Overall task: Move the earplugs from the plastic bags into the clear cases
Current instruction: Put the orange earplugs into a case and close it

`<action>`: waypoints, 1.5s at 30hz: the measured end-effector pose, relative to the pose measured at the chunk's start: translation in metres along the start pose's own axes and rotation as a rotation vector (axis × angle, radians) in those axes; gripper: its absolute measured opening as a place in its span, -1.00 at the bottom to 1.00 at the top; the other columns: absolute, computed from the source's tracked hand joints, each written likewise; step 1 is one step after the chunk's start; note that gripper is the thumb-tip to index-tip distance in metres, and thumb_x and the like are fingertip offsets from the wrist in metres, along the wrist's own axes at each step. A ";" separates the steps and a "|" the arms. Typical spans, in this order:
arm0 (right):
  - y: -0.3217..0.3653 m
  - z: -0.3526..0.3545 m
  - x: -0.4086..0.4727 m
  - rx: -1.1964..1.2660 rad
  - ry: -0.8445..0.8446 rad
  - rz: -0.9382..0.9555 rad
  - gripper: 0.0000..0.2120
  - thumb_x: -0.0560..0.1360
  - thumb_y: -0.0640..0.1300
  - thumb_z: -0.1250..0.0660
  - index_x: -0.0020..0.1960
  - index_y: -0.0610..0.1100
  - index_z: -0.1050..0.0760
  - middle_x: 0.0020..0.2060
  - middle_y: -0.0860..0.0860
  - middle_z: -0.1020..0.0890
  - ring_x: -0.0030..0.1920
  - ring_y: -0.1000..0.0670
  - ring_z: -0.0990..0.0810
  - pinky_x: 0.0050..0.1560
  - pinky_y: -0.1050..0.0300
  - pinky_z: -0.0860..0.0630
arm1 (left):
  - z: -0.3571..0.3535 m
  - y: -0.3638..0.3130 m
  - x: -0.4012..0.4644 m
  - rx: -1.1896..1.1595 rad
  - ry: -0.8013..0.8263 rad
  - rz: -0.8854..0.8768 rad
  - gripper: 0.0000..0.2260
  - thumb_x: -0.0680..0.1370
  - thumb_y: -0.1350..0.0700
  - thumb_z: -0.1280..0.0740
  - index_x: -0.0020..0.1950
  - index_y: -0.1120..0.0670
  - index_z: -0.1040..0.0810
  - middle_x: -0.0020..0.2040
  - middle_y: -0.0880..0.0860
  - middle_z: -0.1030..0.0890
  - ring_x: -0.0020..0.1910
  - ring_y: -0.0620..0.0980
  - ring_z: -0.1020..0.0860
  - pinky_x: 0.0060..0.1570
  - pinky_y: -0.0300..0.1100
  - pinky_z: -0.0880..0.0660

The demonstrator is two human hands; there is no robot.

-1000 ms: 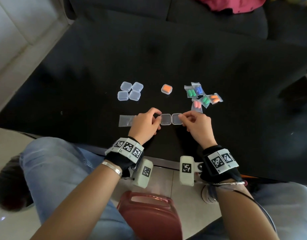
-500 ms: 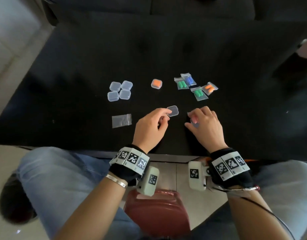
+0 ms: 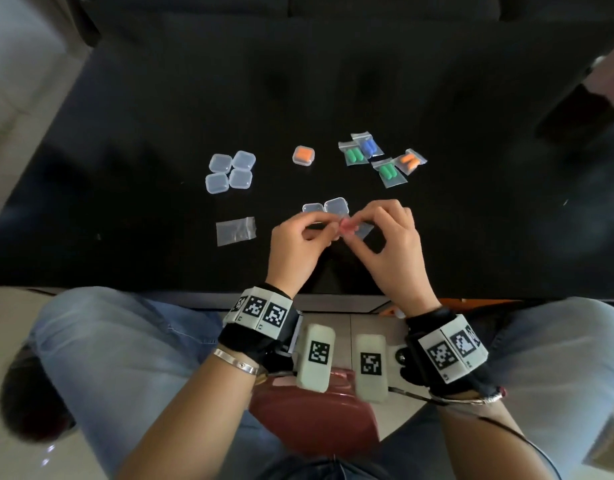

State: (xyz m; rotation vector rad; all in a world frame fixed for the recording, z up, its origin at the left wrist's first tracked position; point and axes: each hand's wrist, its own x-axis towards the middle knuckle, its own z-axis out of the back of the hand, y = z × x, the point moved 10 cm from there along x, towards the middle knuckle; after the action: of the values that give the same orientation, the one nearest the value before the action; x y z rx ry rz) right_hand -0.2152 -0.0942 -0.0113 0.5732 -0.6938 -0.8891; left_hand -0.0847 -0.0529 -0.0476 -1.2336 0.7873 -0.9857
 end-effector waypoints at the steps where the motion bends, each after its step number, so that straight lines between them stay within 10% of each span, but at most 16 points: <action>1: 0.002 0.003 0.000 0.034 -0.022 -0.003 -0.89 0.44 -0.16 -0.42 -0.04 -0.12 -0.57 -0.07 0.08 -0.53 -0.08 0.14 -0.45 -0.06 0.45 -0.36 | 0.004 -0.001 -0.002 -0.003 -0.017 -0.003 -0.90 0.50 0.26 -0.37 -0.01 0.16 -0.63 -0.12 0.06 -0.65 -0.19 -0.11 -0.65 -0.15 -0.30 -0.57; 9: 0.009 0.007 0.002 0.219 -0.012 -0.048 -0.88 0.48 -0.18 -0.38 0.02 -0.14 -0.58 -0.12 0.01 -0.64 -0.10 0.12 -0.63 -0.07 0.27 -0.57 | 0.007 -0.013 -0.012 -0.088 0.042 0.014 -0.82 0.45 0.18 -0.43 0.06 0.09 -0.65 -0.09 0.06 -0.70 -0.06 -0.06 -0.66 0.05 -0.08 -0.59; 23: 0.020 0.006 -0.001 0.246 0.002 0.004 -0.81 0.47 -0.24 -0.38 0.08 -0.14 -0.60 -0.10 -0.01 -0.67 -0.05 0.12 -0.65 -0.01 0.25 -0.59 | 0.013 -0.033 -0.012 0.025 -0.010 -0.089 -0.86 0.44 0.29 -0.42 -0.04 0.14 -0.59 -0.18 -0.03 -0.65 -0.17 -0.18 -0.65 -0.16 -0.40 -0.53; 36: 0.008 0.000 -0.002 0.402 0.027 -0.135 -0.86 0.44 -0.21 -0.41 0.00 -0.17 -0.60 -0.16 0.07 -0.67 -0.14 0.17 -0.67 -0.09 0.37 -0.55 | 0.010 -0.034 -0.014 0.040 0.013 -0.130 -0.88 0.45 0.25 -0.41 -0.02 0.17 -0.61 -0.19 0.04 -0.65 -0.19 -0.11 -0.66 -0.18 -0.28 -0.60; 45: 0.002 0.000 -0.002 0.422 0.048 -0.165 -0.86 0.47 -0.19 -0.37 0.01 -0.18 -0.62 -0.15 -0.03 -0.69 -0.10 0.05 -0.68 0.00 0.09 -0.62 | 0.010 -0.026 -0.011 -0.074 0.073 -0.012 -0.91 0.48 0.27 -0.38 -0.05 0.13 -0.59 -0.15 0.11 -0.66 -0.18 -0.02 -0.67 -0.20 -0.23 -0.60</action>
State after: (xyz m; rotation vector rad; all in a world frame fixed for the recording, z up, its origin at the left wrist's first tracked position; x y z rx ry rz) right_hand -0.2150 -0.0912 -0.0105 1.0367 -0.8052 -0.8818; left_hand -0.0851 -0.0398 -0.0202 -1.2722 0.8814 -1.0239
